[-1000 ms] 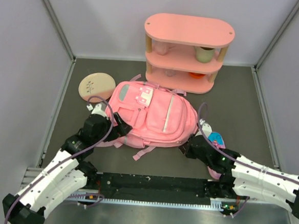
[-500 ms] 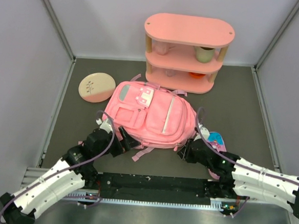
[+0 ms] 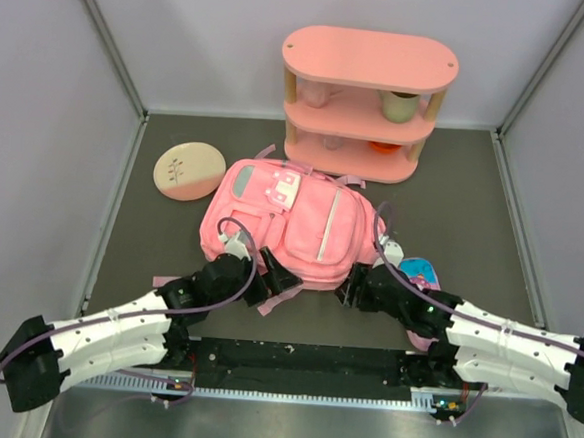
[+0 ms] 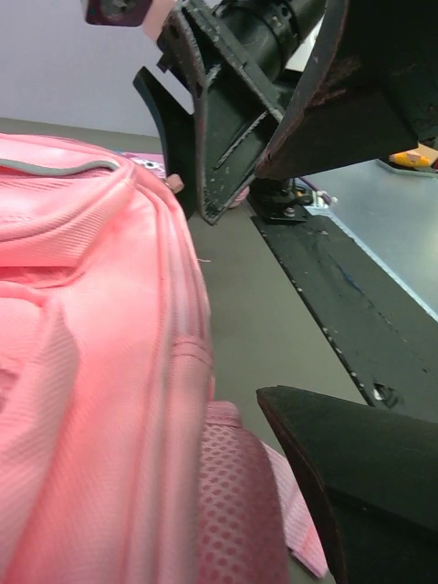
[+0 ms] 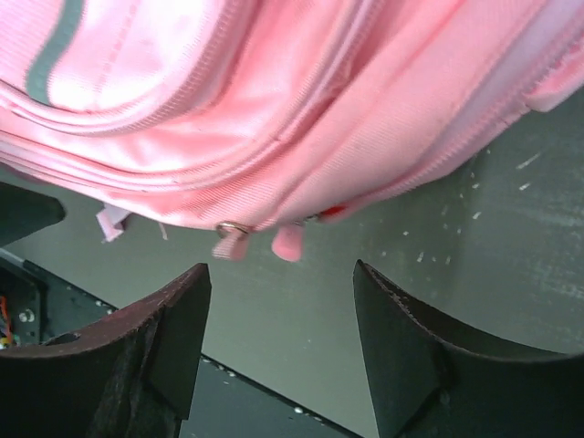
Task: Pack the student bag
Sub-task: Zip the student bag at the center of the board.
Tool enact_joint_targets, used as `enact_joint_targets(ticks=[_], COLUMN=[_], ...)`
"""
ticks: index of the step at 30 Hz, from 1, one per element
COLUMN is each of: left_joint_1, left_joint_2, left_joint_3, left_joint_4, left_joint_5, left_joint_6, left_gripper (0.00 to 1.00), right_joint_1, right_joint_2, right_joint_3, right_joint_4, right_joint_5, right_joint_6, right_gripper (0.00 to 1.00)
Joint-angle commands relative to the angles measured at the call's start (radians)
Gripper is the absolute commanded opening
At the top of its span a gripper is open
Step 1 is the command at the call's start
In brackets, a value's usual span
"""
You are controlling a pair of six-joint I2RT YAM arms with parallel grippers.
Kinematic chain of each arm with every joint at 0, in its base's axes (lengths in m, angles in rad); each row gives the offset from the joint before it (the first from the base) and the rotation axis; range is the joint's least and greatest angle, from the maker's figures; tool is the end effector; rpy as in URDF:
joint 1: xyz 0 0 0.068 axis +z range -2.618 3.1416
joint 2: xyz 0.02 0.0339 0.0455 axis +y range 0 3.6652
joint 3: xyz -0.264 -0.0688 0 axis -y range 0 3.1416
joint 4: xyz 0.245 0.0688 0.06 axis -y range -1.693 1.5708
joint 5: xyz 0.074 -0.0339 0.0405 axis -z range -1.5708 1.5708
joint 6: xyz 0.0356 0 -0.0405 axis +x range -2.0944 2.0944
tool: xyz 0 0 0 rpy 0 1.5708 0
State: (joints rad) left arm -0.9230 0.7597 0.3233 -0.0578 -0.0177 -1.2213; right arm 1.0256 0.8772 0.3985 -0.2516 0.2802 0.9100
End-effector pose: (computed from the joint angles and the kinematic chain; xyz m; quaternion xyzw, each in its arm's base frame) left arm 0.1046 -0.1371 0.1942 -0.1321 0.8483 -0.4466 0.2518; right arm 0.1002 0.1462 0.1847 0.0047 0.9058 0.2604 0.3341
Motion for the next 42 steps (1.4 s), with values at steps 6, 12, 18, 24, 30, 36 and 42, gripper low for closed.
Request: enact_joint_targets(ticks=[6, 12, 18, 24, 30, 36, 42], left_joint_1=[-0.008, -0.007, -0.007, -0.004, 0.079, 0.252, 0.312], left_joint_2=[0.107, 0.22, 0.271, 0.231, 0.168, 0.145, 0.02], left_joint_3=[-0.015, -0.013, -0.033, -0.029, -0.066, -0.053, -0.007], left_joint_4=[0.242, 0.295, 0.332, 0.27, 0.242, 0.165, -0.102], left_joint_5=[-0.177, -0.211, -0.251, -0.298, -0.282, -0.159, -0.2], left_joint_6=[-0.055, -0.075, -0.102, -0.073, -0.021, 0.08, 0.158], left_gripper=[0.99, 0.99, 0.99, 0.9, 0.34, 0.0, 0.0], right_joint_1=[0.005, 0.019, 0.018, 0.019, 0.01, -0.01, -0.169], right_joint_2=[0.17, 0.275, 0.275, 0.266, 0.163, 0.028, -0.145], right_joint_3=[0.102, 0.158, 0.181, 0.192, 0.2, 0.177, 0.082], right_joint_4=[0.066, 0.023, 0.017, -0.028, -0.121, -0.211, -0.189], right_joint_5=[0.092, 0.244, 0.295, 0.307, 0.248, 0.119, -0.05], right_joint_6=[0.108, 0.139, 0.075, 0.003, -0.085, -0.103, -0.01], right_gripper=[0.47, 0.3, 0.08, 0.0, 0.0, 0.0, 0.0])
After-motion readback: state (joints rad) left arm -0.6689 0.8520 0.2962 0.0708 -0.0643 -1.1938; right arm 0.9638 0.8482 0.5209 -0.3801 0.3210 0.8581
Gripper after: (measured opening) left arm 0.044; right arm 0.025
